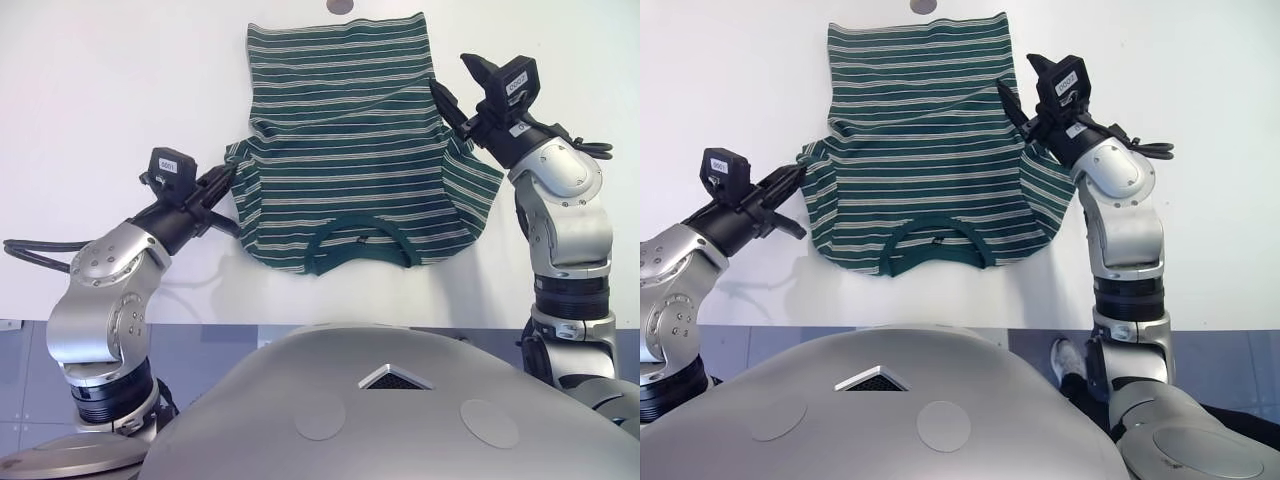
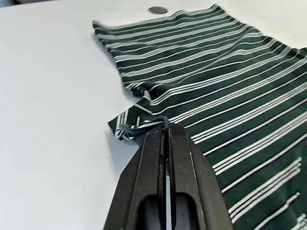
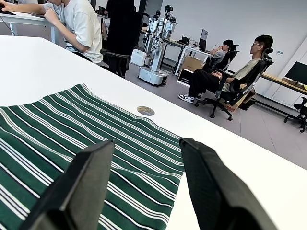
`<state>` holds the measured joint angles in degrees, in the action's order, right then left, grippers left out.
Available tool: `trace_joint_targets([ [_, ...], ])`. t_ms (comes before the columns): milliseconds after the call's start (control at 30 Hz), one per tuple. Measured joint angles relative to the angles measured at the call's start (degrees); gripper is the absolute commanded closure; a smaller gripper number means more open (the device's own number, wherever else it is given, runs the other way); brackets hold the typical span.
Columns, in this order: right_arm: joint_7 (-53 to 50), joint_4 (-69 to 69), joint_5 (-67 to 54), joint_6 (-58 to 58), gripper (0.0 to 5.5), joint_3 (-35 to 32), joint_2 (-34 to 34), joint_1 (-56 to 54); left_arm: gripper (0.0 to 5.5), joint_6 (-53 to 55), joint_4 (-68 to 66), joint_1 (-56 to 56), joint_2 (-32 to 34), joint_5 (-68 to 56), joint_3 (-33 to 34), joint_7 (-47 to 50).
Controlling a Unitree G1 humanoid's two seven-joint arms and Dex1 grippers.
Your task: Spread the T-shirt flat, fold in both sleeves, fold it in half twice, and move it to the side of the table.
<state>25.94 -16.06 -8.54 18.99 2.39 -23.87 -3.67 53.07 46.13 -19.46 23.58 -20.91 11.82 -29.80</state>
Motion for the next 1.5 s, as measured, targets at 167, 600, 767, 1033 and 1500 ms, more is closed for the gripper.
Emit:
trace_joint_targets([
  [167, 0.0, 0.1, 0.0, 0.0, 2.96, 0.2, 0.1, 0.0, 5.48, -2.0, 0.1, -2.4, 4.0, -1.6, -5.1, -3.8],
  [600, 1.1, 1.4, 0.0, 0.0, 2.96, 0.6, 0.0, -0.5, 5.05, -5.9, -5.9, -1.4, 3.5, -0.4, -14.5, 0.5],
  [767, 1.5, 1.7, 0.0, 0.0, 2.96, 0.6, -0.3, -0.7, 4.29, -3.7, -4.8, 0.6, 1.4, -3.0, -14.5, 2.9],
  [1033, 1.1, 0.2, -2.9, -0.6, 2.96, -5.7, -0.3, 0.0, 3.95, -4.6, -3.8, 8.3, -3.7, -13.4, -4.6, 5.1],
  [1500, -17.7, -14.9, -16.0, 10.8, 2.96, -20.0, 20.0, 34.8, 3.95, -18.1, -3.3, 5.3, -11.7, -7.7, -0.6, 17.5],
])
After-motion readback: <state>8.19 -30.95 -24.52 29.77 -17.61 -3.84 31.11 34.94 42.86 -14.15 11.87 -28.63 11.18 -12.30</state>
